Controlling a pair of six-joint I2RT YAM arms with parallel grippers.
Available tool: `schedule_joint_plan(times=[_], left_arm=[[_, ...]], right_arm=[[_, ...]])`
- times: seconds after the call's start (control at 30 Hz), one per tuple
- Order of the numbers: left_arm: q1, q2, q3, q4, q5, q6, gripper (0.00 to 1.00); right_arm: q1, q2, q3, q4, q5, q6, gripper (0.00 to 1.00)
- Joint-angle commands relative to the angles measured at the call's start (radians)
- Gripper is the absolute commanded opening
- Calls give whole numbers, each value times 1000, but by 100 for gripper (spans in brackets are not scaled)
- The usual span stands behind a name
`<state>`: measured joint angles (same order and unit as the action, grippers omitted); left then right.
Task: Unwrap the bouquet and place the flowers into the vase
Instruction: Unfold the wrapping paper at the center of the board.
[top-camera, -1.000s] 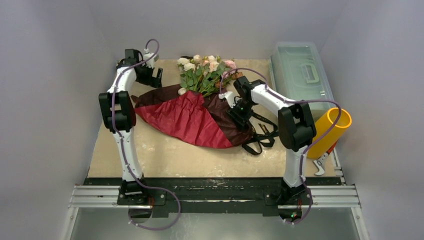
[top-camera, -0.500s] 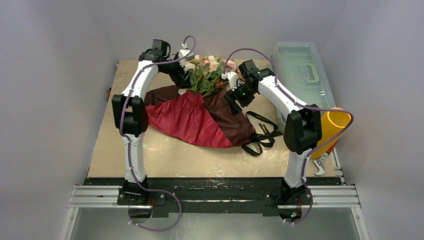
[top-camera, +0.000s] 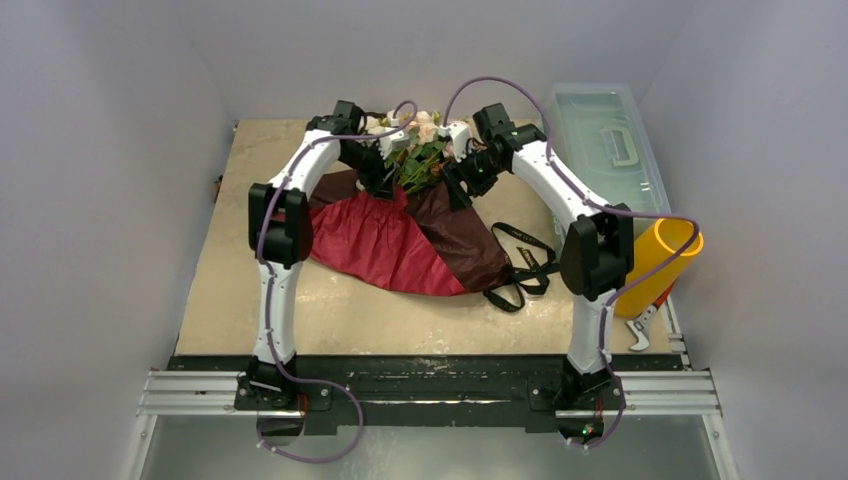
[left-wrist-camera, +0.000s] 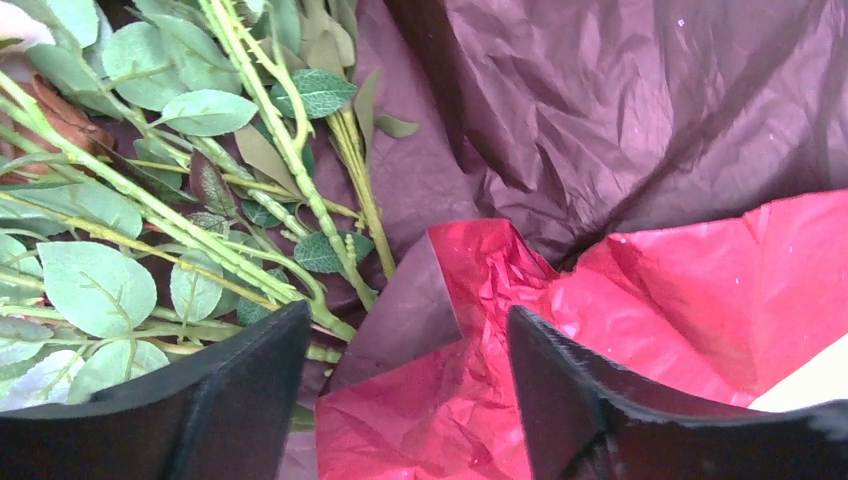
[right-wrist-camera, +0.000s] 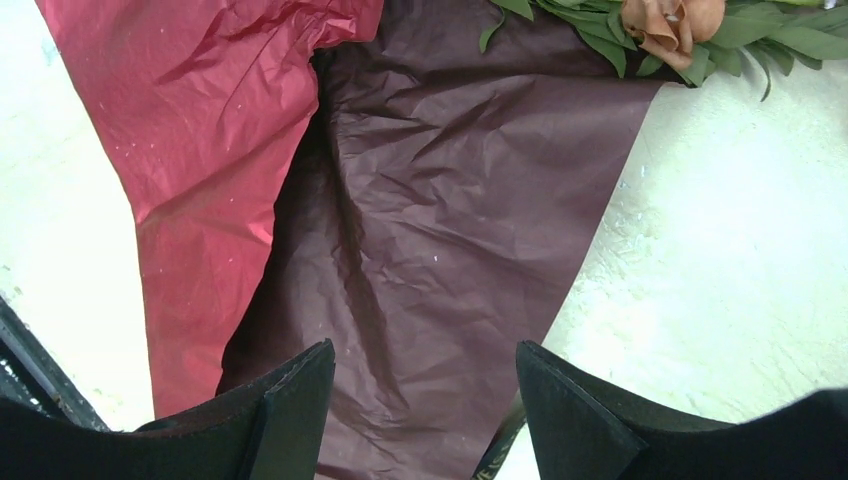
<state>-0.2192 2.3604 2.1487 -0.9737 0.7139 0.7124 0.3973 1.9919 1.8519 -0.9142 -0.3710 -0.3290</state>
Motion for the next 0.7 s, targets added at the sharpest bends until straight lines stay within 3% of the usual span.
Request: schedule_joint_plan(times=[0.0, 0.33, 0.67], left_arm=[[-8, -73, 42, -68, 25, 55, 62], [-8, -304, -66, -276, 41, 221, 0], [-8, -567, -299, -462, 6, 334, 0]], right_arm=[[-2, 35, 70, 38, -33, 23, 70], [40, 163, 171, 80, -65, 64, 68], [100, 236, 161, 159, 2, 50, 60]])
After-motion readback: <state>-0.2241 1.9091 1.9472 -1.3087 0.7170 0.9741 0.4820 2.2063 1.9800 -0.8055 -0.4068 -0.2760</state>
